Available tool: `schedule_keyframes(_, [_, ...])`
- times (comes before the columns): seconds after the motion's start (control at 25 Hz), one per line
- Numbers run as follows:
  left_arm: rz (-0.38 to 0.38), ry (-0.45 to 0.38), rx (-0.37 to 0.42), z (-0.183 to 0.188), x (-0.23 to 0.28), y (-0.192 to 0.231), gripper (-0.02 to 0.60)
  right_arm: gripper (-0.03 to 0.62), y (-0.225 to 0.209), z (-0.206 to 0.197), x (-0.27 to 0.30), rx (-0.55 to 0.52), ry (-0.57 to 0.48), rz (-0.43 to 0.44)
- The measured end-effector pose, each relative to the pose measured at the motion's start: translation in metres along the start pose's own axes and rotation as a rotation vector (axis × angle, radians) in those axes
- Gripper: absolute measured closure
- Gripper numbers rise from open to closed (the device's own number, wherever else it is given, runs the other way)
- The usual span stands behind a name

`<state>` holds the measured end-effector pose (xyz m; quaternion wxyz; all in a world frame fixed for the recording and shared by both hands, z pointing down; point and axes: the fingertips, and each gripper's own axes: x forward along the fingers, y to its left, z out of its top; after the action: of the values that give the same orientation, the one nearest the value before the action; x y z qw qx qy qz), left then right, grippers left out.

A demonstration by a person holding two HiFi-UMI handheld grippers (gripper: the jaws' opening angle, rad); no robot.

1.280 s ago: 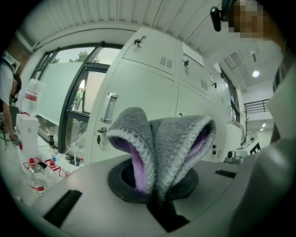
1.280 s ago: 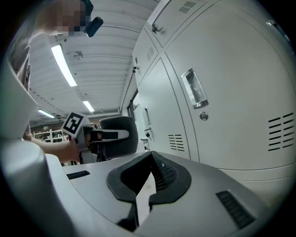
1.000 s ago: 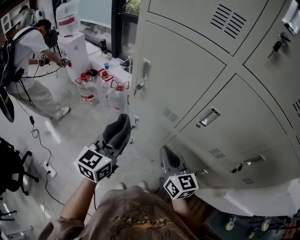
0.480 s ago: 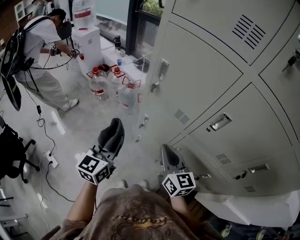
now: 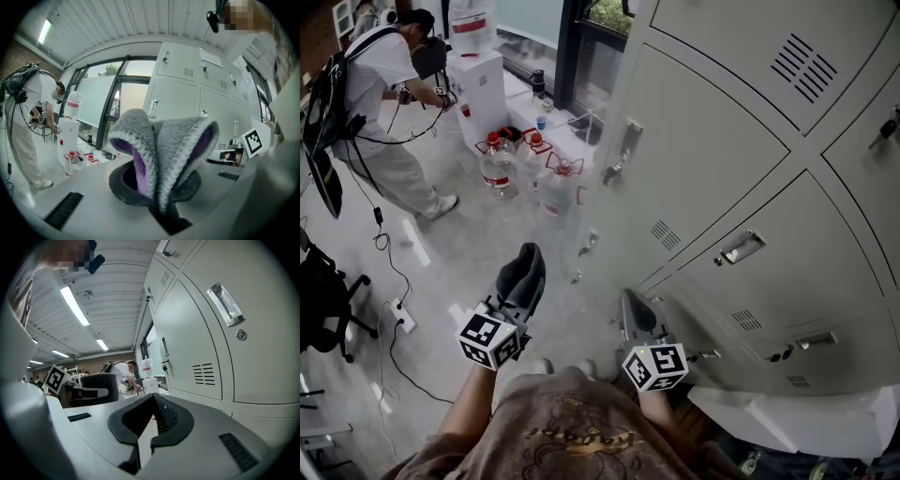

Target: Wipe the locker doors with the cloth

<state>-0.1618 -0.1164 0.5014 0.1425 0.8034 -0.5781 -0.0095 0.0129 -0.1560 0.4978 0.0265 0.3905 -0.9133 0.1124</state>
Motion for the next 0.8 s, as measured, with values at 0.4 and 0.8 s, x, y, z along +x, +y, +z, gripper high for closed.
schedule_keyframes(0.4, [0.014, 0.013, -0.026, -0.0031, 0.0006, 0.0001, 0.541, 0.595, 0.0040, -0.0001, 0.0048, 0.006, 0.001, 0.027])
schedule_keyframes(0.8, [0.019, 0.029, -0.033, -0.0074, 0.0030, -0.0017, 0.541, 0.595, 0.0007, -0.0003, 0.0070, 0.008, 0.007, 0.037])
